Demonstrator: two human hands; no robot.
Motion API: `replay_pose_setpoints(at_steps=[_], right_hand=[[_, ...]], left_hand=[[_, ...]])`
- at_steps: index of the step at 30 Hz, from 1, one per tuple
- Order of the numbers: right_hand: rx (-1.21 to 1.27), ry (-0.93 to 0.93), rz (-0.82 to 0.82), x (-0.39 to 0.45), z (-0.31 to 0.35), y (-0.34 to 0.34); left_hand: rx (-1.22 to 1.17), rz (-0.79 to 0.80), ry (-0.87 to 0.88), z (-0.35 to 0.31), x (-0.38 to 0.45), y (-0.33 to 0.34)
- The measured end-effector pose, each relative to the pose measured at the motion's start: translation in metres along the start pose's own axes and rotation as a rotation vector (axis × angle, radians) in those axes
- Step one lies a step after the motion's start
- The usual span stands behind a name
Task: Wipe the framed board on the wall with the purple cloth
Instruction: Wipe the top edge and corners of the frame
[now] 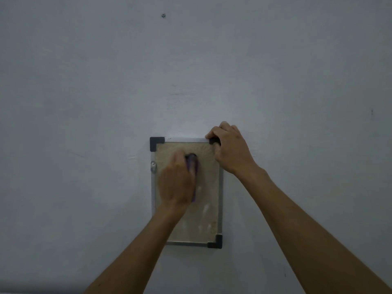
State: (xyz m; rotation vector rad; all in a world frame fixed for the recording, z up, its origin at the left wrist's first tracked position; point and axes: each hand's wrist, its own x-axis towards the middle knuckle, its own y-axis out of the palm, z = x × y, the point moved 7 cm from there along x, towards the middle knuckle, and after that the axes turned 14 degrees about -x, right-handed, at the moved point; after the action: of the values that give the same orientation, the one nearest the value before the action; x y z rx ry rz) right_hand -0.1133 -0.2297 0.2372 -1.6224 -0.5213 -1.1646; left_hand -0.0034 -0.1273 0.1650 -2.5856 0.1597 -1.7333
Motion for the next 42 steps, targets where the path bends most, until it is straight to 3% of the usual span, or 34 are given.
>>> replay_pose_setpoints(at_steps=[3, 6, 13, 17, 19, 23, 27, 34, 37, 42], right_hand=[[0.001, 0.001, -0.001, -0.001, -0.001, 0.000], [-0.002, 0.010, -0.018, 0.000, -0.001, 0.002], [-0.020, 0.015, -0.005, 0.001, -0.002, 0.004], [0.054, -0.028, 0.108, 0.007, -0.013, -0.002], [0.056, -0.043, 0.163, 0.011, -0.023, -0.008], [0.051, -0.044, 0.182, 0.012, -0.036, -0.014], [0.093, -0.009, 0.144, 0.012, -0.041, -0.011], [0.240, 0.043, 0.182, 0.013, -0.051, -0.007], [0.277, 0.044, 0.191, 0.012, -0.054, -0.006], [0.262, 0.018, 0.172, 0.012, -0.056, -0.004]], left_hand=[[-0.091, -0.149, -0.241, 0.035, 0.012, -0.021], [-0.078, -0.184, -0.286, 0.041, 0.011, -0.025], [-0.033, 0.068, 0.054, 0.000, -0.006, 0.003], [0.005, 0.288, 0.152, -0.009, -0.018, 0.023], [-0.024, 0.260, 0.126, -0.001, -0.016, 0.019], [-0.116, 0.035, -0.081, 0.016, -0.006, 0.002], [-0.190, -0.027, -0.215, 0.005, -0.015, 0.014], [-0.146, 0.162, 0.017, -0.035, -0.024, 0.048], [-0.124, 0.117, 0.100, -0.034, -0.016, 0.039], [-0.102, 0.053, 0.084, -0.042, 0.019, 0.039]])
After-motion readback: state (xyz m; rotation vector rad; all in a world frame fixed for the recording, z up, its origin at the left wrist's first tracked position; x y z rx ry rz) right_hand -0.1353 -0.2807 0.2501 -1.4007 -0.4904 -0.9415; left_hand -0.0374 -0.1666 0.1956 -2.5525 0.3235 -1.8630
